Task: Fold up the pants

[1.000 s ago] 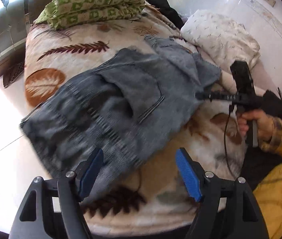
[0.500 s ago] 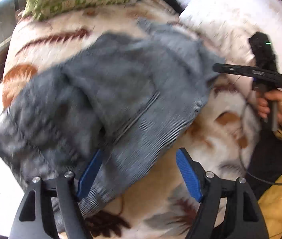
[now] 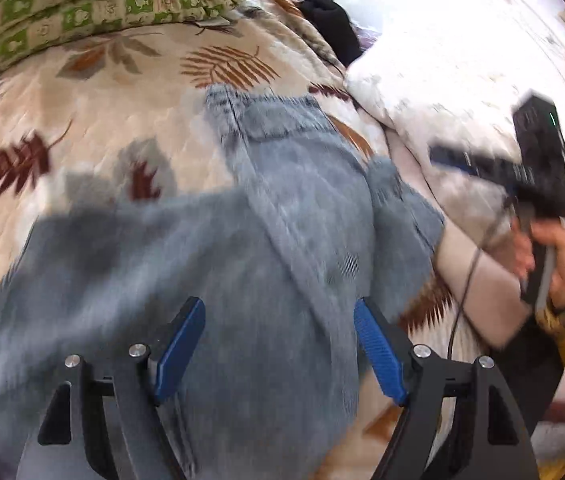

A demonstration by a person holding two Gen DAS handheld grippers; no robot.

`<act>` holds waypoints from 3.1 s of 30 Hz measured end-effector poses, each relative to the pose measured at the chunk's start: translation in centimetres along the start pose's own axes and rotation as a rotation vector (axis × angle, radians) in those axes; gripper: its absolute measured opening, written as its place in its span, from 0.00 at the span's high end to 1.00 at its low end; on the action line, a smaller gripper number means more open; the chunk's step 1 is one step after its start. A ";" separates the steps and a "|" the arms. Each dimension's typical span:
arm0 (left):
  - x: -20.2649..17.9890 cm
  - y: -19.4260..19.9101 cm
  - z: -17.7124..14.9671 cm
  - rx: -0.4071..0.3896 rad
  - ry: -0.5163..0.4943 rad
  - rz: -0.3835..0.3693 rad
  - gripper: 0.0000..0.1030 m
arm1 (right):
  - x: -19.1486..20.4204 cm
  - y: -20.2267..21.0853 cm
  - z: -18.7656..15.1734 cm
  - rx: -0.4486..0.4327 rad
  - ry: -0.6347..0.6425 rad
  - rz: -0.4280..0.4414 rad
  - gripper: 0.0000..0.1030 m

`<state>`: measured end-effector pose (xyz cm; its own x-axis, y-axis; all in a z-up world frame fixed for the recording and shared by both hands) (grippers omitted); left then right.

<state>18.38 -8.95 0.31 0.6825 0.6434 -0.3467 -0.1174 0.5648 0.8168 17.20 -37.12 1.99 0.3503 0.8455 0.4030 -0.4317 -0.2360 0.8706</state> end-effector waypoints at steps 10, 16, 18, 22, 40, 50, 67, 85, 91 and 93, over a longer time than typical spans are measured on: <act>2.2 -4.2 6.4 -0.001 0.066 0.091 0.24 | -2.6 -7.0 -2.9 0.173 0.116 -0.096 0.80; 3.6 -7.0 9.1 0.019 0.099 0.144 0.24 | -3.0 -9.3 -0.3 0.111 0.126 -0.096 0.87; 4.2 -7.8 9.8 0.024 0.126 0.150 0.24 | -3.0 -9.5 -0.3 0.106 0.136 -0.097 0.86; 4.6 -8.9 10.6 0.006 0.158 0.166 0.24 | -3.1 -8.0 0.5 0.128 0.081 -0.055 0.83; -8.8 -4.6 12.5 -0.207 -0.078 -0.030 0.85 | -0.7 2.6 3.8 -0.057 -0.061 0.096 0.63; -14.5 -7.4 9.2 -0.148 -0.154 -0.100 0.85 | -0.2 1.7 4.1 -0.025 -0.184 0.188 0.32; -20.4 -8.6 7.1 -0.152 -0.127 -0.229 0.82 | -5.1 -0.6 2.8 -0.017 0.109 -0.249 0.82; 3.5 2.2 -0.8 -0.097 0.116 0.352 0.50 | -8.1 -4.0 0.5 0.024 0.299 -0.519 0.82; 5.9 1.1 -3.4 -0.044 0.119 0.440 0.63 | -8.2 -4.0 0.0 0.019 0.363 -0.563 0.78; 4.5 1.2 -2.9 -0.063 0.102 0.386 0.63 | -7.1 -2.7 -0.1 0.001 0.330 -0.504 0.66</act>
<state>19.23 -3.95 -1.59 0.5050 0.8606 -0.0663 -0.3974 0.3000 0.8672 15.80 -42.46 -3.29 0.2352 0.9574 -0.1677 -0.2787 0.2317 0.9320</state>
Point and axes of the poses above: each gripper's, at about its wrist camera, not at the fingertips, and y roughly against the way its jaws point, x to its left, z to its top, the point moved 8 cm from there along -y, roughly the way its jaws point, and after that the axes turned 13 degrees about -y, right-handed, at the moved point
